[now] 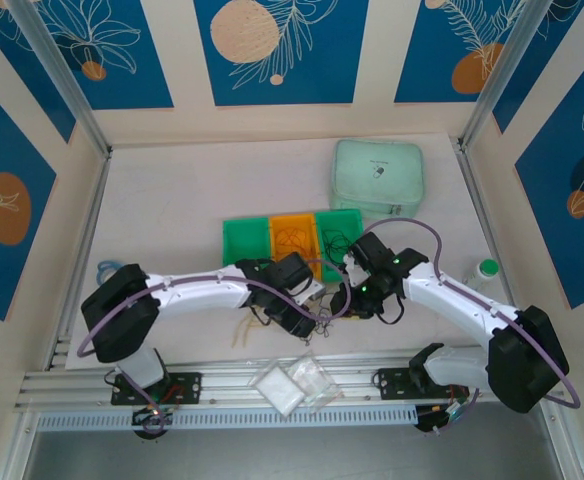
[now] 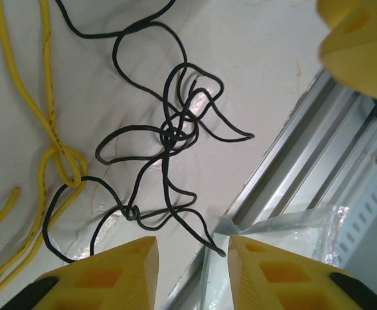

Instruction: Untangle the cables

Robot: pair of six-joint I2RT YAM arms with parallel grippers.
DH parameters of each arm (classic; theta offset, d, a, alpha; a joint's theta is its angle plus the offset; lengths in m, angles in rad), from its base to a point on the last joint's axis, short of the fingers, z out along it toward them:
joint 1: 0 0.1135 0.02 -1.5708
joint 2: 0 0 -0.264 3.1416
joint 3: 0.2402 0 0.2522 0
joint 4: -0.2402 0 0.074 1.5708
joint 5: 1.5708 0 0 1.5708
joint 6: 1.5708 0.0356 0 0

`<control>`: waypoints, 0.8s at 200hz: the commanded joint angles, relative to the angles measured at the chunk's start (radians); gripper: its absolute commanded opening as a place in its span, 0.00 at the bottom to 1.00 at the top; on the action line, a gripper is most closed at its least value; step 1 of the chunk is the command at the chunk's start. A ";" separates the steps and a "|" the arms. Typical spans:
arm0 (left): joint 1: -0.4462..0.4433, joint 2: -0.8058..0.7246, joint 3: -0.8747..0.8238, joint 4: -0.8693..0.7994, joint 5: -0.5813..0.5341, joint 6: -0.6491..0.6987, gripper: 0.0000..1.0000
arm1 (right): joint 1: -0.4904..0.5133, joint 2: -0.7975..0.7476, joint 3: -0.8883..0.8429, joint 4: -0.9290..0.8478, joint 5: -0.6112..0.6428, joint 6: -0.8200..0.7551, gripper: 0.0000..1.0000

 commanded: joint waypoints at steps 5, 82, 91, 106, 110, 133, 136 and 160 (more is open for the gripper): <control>-0.018 0.041 0.035 -0.030 0.038 -0.015 0.34 | -0.006 -0.020 -0.010 -0.002 -0.027 -0.009 0.31; -0.019 0.105 0.052 -0.005 0.061 -0.021 0.22 | -0.015 -0.020 -0.014 0.006 -0.035 -0.017 0.31; -0.020 0.107 0.054 0.000 0.065 -0.021 0.22 | -0.015 -0.020 -0.015 0.008 -0.036 -0.018 0.31; -0.020 0.112 0.059 0.000 0.062 -0.022 0.23 | -0.017 -0.019 -0.016 0.011 -0.038 -0.018 0.30; -0.020 0.112 0.059 -0.001 0.060 -0.022 0.23 | -0.017 -0.018 -0.016 0.012 -0.038 -0.018 0.31; -0.020 0.117 0.063 -0.009 0.048 -0.019 0.21 | -0.018 -0.017 -0.017 0.014 -0.039 -0.020 0.30; -0.020 0.117 0.063 -0.011 0.044 -0.018 0.19 | -0.018 -0.017 -0.018 0.016 -0.038 -0.019 0.30; -0.020 0.096 0.062 -0.029 0.002 -0.013 0.00 | -0.019 -0.014 -0.020 0.023 -0.044 -0.020 0.31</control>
